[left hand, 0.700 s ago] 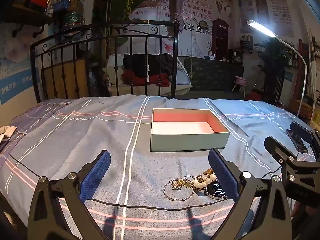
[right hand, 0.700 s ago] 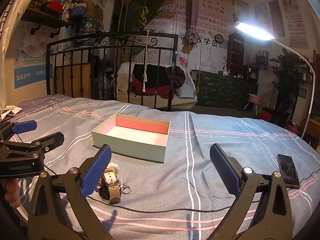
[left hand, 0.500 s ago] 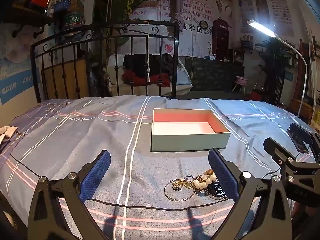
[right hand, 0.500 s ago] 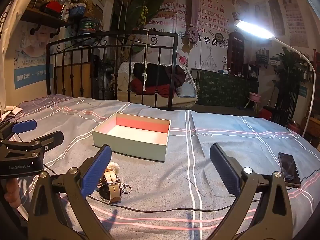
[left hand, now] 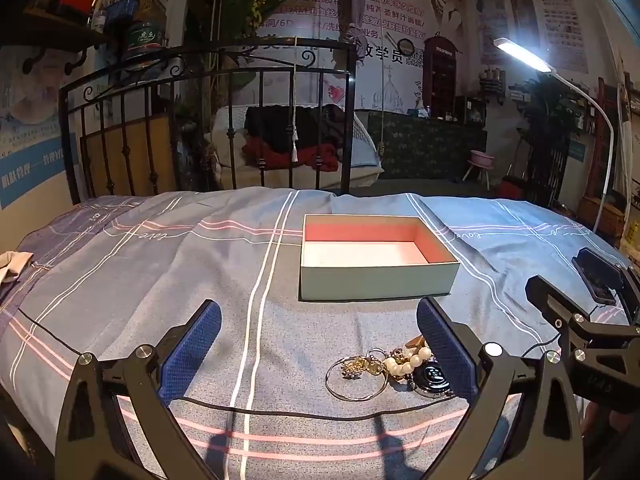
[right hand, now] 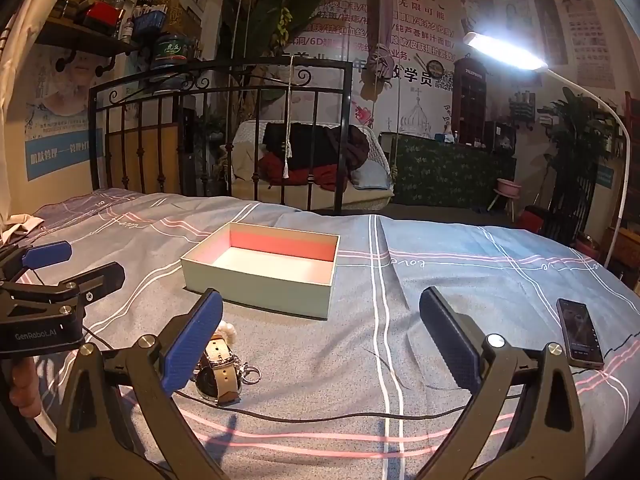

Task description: Organize jewelry

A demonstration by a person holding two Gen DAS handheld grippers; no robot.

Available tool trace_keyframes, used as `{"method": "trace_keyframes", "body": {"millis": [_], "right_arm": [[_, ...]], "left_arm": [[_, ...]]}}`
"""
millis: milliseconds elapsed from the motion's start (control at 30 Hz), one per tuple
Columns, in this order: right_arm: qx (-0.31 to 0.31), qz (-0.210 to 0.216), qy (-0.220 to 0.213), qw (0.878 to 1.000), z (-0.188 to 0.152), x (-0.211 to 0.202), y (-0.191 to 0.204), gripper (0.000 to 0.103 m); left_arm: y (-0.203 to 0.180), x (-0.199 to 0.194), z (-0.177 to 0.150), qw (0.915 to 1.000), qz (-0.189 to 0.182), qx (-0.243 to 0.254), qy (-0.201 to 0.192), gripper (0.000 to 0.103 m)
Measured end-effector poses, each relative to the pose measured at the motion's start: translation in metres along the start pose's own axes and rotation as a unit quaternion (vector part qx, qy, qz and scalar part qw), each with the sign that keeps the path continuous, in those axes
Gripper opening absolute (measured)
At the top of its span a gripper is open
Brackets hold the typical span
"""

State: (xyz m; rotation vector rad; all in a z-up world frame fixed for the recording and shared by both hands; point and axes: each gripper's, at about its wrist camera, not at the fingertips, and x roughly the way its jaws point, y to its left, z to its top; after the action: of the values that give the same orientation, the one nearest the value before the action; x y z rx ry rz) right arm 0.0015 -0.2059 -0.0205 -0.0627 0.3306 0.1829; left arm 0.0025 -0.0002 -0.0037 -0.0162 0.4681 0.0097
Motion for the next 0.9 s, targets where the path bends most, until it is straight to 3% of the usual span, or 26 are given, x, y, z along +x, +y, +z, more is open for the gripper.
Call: {"method": "trace_keyframes", "body": {"millis": [900], "right_arm": [[0.001, 0.000, 0.003, 1.000, -0.006, 0.004, 0.002, 0.097]], "left_arm": [[-0.010, -0.007, -0.001, 0.9994, 0.003, 0.017, -0.029, 0.096]]}}
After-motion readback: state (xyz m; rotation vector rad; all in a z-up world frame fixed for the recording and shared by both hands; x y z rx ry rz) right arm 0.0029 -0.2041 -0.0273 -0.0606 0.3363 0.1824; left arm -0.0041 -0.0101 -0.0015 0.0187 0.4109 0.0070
